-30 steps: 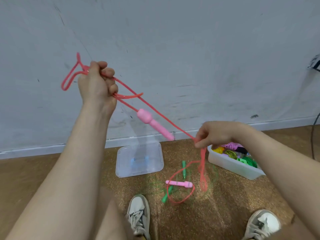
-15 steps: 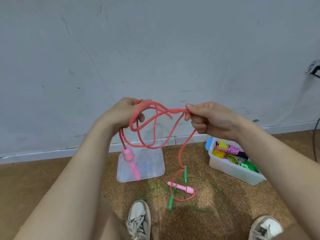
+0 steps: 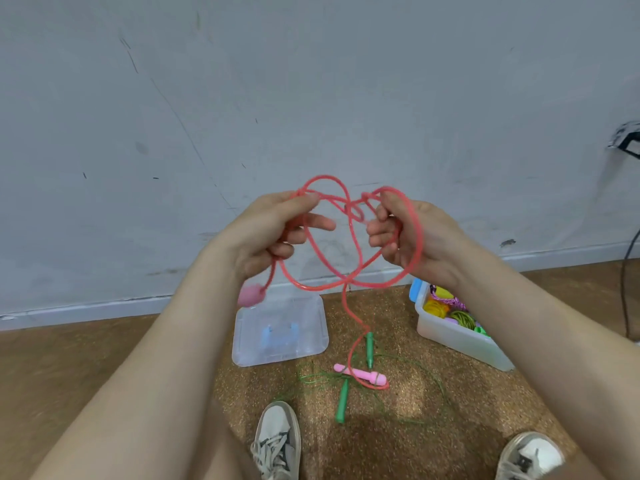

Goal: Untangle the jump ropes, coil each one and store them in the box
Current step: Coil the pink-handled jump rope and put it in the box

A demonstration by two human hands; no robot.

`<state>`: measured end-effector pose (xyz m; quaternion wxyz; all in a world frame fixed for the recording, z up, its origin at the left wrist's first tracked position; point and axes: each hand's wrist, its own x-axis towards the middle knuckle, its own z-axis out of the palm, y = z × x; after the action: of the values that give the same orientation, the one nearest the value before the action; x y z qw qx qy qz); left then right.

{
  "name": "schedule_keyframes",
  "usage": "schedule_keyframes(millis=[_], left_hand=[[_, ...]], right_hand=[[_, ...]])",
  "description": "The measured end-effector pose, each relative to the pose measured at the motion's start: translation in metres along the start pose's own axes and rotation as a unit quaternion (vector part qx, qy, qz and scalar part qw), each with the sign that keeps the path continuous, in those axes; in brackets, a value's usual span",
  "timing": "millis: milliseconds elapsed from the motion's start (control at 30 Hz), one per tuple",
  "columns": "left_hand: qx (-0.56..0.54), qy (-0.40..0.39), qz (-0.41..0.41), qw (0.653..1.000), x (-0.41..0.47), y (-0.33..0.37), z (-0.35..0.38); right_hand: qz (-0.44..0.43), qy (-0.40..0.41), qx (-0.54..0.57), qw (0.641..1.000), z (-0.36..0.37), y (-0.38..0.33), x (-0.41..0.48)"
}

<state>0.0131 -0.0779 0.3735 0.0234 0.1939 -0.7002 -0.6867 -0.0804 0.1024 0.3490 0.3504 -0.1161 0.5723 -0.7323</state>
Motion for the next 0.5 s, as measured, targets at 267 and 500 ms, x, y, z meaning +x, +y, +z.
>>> schedule_keyframes(millis=[267,500], left_hand=[[-0.033,0.068,0.007,0.997,0.007,-0.011,0.049],[-0.389,0.024,0.039,0.92,0.011,0.008,0.016]], right_hand=[[0.0,-0.124,-0.2,0.972,0.017,0.012,-0.007],[0.019,-0.02,-0.115,0.993,-0.003,0.024,0.004]])
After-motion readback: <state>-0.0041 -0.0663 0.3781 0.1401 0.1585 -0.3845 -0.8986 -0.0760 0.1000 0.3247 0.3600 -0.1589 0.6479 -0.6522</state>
